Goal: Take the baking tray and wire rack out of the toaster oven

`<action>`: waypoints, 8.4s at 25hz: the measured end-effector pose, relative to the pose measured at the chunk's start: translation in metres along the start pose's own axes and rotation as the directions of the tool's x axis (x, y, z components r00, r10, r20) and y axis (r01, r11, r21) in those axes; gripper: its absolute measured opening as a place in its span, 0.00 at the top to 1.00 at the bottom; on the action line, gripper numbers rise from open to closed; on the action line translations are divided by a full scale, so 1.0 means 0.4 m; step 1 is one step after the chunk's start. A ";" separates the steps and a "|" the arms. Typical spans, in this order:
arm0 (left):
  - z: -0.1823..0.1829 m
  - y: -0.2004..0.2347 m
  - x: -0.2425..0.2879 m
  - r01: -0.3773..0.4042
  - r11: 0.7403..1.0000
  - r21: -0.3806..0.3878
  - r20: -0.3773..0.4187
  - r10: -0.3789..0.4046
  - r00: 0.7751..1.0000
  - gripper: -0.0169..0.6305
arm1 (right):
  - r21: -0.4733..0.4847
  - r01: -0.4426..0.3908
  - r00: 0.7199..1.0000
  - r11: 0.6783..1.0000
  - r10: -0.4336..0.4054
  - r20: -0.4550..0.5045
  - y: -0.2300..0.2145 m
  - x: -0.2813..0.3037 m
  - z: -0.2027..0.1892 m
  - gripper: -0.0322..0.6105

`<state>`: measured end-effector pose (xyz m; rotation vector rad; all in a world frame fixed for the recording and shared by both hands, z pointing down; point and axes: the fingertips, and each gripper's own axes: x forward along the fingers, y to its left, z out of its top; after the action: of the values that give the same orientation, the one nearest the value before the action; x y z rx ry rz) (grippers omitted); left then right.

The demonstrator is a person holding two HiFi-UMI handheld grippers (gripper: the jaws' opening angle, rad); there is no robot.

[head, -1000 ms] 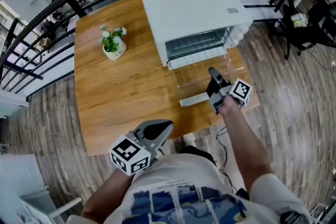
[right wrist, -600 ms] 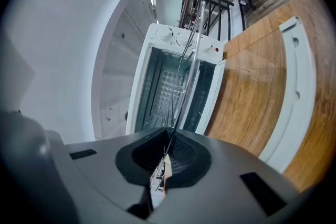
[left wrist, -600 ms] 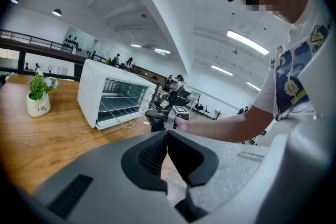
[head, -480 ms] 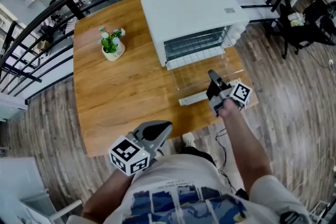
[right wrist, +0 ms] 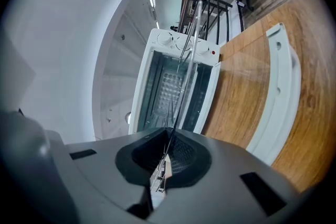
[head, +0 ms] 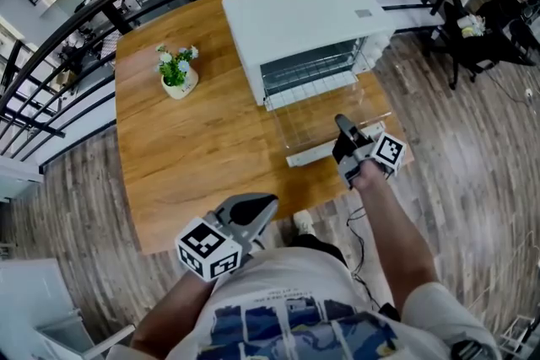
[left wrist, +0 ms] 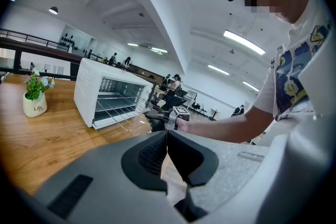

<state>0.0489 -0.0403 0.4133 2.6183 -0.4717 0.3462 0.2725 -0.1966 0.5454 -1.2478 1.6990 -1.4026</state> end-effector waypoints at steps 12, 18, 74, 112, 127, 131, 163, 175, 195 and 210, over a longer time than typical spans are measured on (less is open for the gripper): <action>-0.015 -0.020 -0.042 0.024 1.000 0.012 0.000 -0.024 1.000 0.97 | 0.003 0.011 0.999 1.000 -0.011 0.036 0.009 -0.059 -0.027 0.96; -0.035 -0.025 -0.070 0.031 1.000 0.005 -0.001 -0.031 1.000 0.97 | 0.016 0.015 0.999 1.000 -0.016 0.044 0.008 -0.074 -0.068 0.96; -0.248 0.004 -0.541 -0.055 0.997 -0.050 0.044 0.057 0.997 0.97 | 0.048 0.018 0.997 0.999 -0.015 -0.075 0.142 0.097 -0.727 0.96; -0.342 0.119 -0.664 -0.167 0.973 -0.160 0.022 0.173 0.985 0.97 | 0.136 0.188 0.968 0.973 -0.160 -0.195 -0.010 0.267 -0.953 0.96; -0.347 0.123 -0.656 -0.157 0.973 -0.171 0.039 0.166 0.985 0.97 | 0.161 0.326 0.934 0.931 -0.291 -0.208 -0.035 0.263 -0.963 0.87; -0.331 0.122 -0.663 -0.137 0.974 -0.180 0.069 0.151 0.986 0.97 | 0.142 0.331 0.933 0.933 -0.300 -0.201 -0.052 0.270 -0.955 0.78; -0.286 0.119 -0.680 -0.071 0.987 -0.144 0.172 0.096 0.981 0.97 | -0.287 0.624 0.625 0.727 -0.684 -0.375 -0.058 0.203 -1.012 0.27; -0.265 0.090 -0.618 -0.029 0.993 -0.117 0.142 0.046 0.989 0.97 | -0.304 0.526 0.673 0.794 -0.607 -0.422 -0.005 0.152 -0.999 0.35; -0.177 0.042 -0.376 -0.044 0.997 -0.057 0.063 0.047 0.997 0.97 | -0.518 0.238 0.808 0.822 -0.463 -0.363 0.203 -0.041 -0.709 0.44; -0.066 0.067 -0.177 -0.072 0.996 -0.057 0.062 0.076 0.995 0.97 | -0.497 0.154 0.905 0.854 -0.324 -0.276 0.191 -0.082 -0.367 0.46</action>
<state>-0.0302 -0.0313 0.4244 2.5695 -0.5926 0.2699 0.1339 -0.1085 0.5068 -1.5908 2.2934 -1.4795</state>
